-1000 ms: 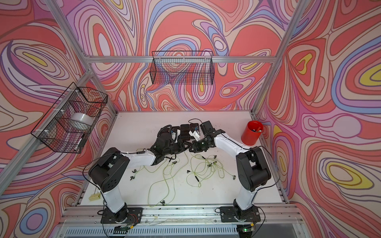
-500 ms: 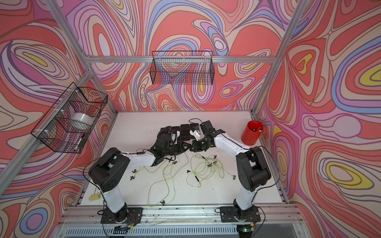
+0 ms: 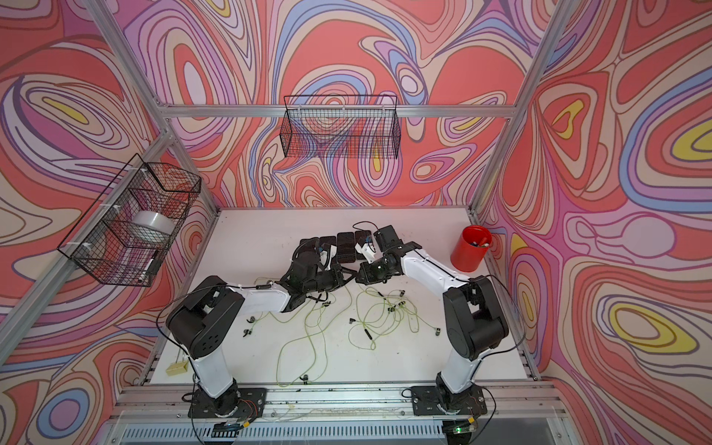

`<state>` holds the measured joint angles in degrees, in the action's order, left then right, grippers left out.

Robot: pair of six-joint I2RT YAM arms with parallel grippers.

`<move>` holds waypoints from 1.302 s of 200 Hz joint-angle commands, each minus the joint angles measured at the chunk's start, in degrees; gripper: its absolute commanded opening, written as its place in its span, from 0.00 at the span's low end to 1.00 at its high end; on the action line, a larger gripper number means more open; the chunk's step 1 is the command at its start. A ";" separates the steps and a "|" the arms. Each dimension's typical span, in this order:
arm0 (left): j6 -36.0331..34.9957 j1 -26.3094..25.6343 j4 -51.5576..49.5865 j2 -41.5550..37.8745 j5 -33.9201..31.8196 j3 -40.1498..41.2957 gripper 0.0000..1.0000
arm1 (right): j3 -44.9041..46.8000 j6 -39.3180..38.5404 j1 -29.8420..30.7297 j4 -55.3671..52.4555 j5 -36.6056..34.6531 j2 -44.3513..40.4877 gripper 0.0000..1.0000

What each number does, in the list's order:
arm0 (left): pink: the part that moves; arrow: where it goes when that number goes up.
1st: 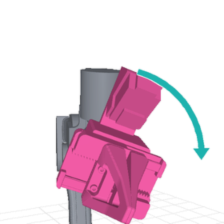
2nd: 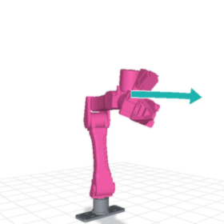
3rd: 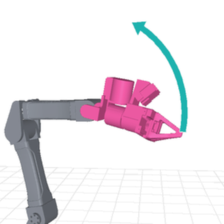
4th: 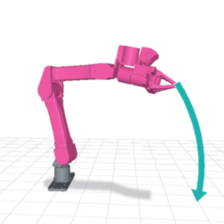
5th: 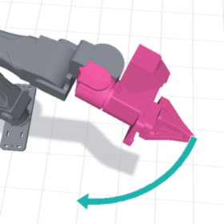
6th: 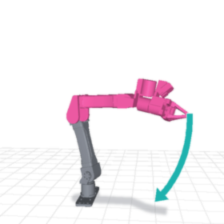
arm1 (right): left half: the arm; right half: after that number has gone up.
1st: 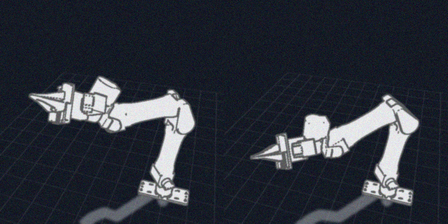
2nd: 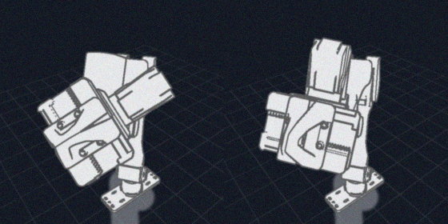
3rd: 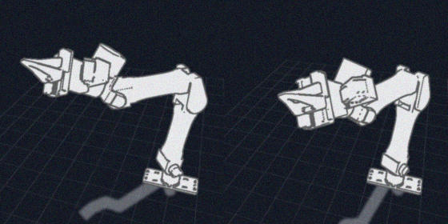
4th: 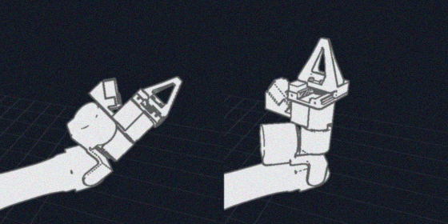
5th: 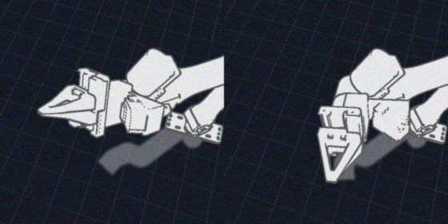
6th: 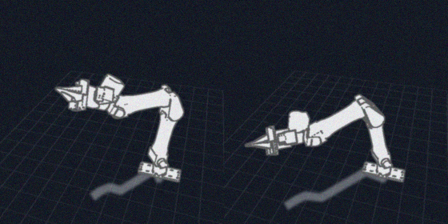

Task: Plug wired earphones into phones
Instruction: Pick up the wired earphone from the center of the board, then adjust the phone at the center of the board.

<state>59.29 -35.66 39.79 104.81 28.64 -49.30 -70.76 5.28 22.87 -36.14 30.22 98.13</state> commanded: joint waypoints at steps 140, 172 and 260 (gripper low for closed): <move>3.95 6.65 14.94 2.68 10.72 3.89 0.00 | -9.52 14.67 -4.55 -5.07 -25.22 5.15 0.51; 0.99 8.24 10.28 -1.30 9.47 5.98 0.00 | -19.68 15.54 -1.90 -9.22 -31.98 14.61 0.78; 0.07 8.30 12.93 -3.29 8.96 9.31 0.00 | -41.34 13.12 1.29 -15.25 -28.90 32.55 0.84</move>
<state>60.84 -27.42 50.37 103.53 37.60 -40.27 -111.94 18.85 23.81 -48.97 -1.91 132.38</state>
